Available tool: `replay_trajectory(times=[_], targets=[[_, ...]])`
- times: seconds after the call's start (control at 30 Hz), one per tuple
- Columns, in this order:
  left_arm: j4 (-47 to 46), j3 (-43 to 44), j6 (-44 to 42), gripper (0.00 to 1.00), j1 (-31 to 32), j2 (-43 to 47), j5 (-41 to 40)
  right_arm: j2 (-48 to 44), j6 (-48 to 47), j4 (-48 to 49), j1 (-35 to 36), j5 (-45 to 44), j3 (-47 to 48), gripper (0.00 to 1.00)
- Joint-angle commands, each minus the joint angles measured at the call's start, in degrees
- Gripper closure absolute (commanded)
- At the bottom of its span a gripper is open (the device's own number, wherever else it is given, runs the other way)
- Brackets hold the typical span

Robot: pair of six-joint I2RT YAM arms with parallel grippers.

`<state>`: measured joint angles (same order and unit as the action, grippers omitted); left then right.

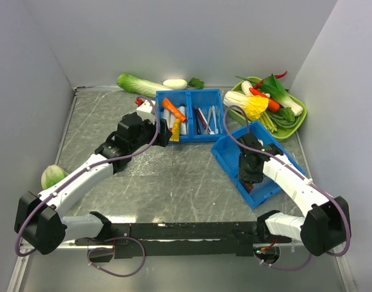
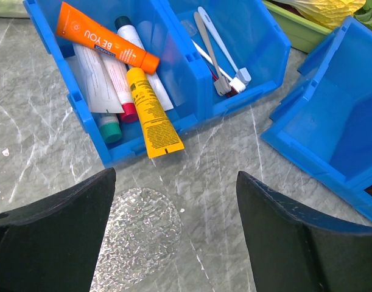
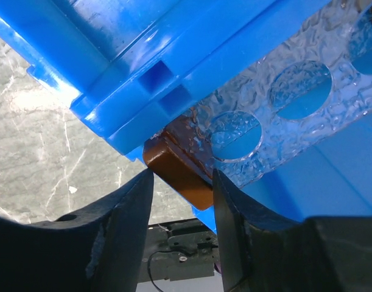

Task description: Prepare toiletry sets of a toothbrush and toothpaste on the tray

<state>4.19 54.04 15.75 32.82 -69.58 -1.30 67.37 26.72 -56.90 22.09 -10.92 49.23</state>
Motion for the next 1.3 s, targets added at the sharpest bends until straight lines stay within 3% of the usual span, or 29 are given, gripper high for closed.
replay_trajectory(times=[0.0,0.27,0.4,0.63,0.83,1.03,1.27], targets=[[-1.11,2.3,0.25,0.15,-0.03,1.73,0.77,0.3,-0.18,0.65,-0.29,0.55,-0.45,0.52],[-1.11,2.03,0.25,0.15,0.05,2.08,0.77,3.2,-0.27,2.15,-0.29,-0.42,-0.54,0.55],[-1.02,2.03,0.25,0.14,0.05,2.08,0.77,4.26,0.09,2.68,-0.55,-2.0,-0.28,0.64],[-1.11,2.03,0.25,0.14,0.05,1.64,0.77,4.7,-0.26,3.46,-0.46,-3.49,1.13,0.68],[-0.93,2.21,0.25,0.14,0.05,1.47,0.6,5.13,-1.58,4.34,-0.47,-6.22,2.1,0.8],[-1.02,2.21,0.42,0.14,0.05,1.55,0.86,3.65,-2.38,4.7,-0.55,-6.48,3.06,1.0],[-0.67,2.39,0.51,0.14,-0.03,1.2,0.77,-1.36,-2.81,1.71,-0.55,-7.98,6.92,1.0]])
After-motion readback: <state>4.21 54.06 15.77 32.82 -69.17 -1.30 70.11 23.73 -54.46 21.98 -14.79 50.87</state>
